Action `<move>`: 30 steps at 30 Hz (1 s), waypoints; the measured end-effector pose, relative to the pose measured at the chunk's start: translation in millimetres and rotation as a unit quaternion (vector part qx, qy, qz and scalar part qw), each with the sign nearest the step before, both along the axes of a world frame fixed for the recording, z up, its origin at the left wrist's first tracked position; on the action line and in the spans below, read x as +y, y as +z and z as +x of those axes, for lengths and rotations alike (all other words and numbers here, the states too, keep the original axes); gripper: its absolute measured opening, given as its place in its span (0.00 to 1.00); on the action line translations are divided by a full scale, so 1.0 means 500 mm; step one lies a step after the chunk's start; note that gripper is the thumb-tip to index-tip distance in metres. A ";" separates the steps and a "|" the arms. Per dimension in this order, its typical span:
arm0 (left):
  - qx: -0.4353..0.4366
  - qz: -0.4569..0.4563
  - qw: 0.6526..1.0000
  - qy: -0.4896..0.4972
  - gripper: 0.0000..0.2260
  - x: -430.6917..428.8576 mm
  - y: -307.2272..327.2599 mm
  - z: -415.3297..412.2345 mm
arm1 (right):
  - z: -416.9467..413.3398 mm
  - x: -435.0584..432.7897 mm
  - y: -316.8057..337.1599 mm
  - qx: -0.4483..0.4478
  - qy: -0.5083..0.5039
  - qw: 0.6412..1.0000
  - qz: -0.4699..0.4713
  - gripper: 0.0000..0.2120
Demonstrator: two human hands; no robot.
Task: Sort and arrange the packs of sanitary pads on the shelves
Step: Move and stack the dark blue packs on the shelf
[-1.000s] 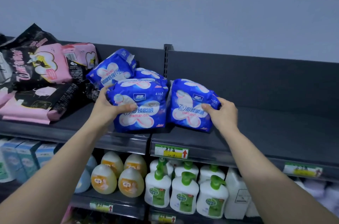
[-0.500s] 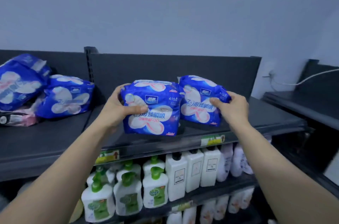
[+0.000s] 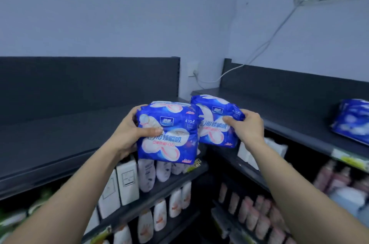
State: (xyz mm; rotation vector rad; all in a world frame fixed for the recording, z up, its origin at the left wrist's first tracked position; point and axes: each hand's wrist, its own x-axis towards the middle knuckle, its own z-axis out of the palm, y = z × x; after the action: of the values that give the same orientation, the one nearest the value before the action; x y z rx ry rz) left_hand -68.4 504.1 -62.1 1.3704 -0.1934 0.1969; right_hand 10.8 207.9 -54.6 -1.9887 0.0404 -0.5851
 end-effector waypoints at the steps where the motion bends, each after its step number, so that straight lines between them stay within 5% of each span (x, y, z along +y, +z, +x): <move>1: 0.001 0.003 1.000 -0.012 0.52 -0.040 -0.004 0.017 | 0.001 -0.045 0.000 0.002 -0.009 1.000 -0.001 0.07; 14: 0.015 0.004 0.986 -0.163 0.51 -0.503 -0.009 0.211 | -0.008 -0.528 0.012 0.007 -0.168 0.985 -0.041 0.09; 30: 0.005 0.027 0.942 -0.335 0.50 -0.924 0.064 0.460 | -0.033 -0.913 0.034 0.001 -0.344 0.939 -0.025 0.17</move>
State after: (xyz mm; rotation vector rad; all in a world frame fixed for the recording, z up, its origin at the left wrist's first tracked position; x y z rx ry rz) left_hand 161.5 41.9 -30.3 1.2863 -0.6444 -0.3881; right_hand -5.9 -248.7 -37.6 -2.0045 0.7533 -1.0302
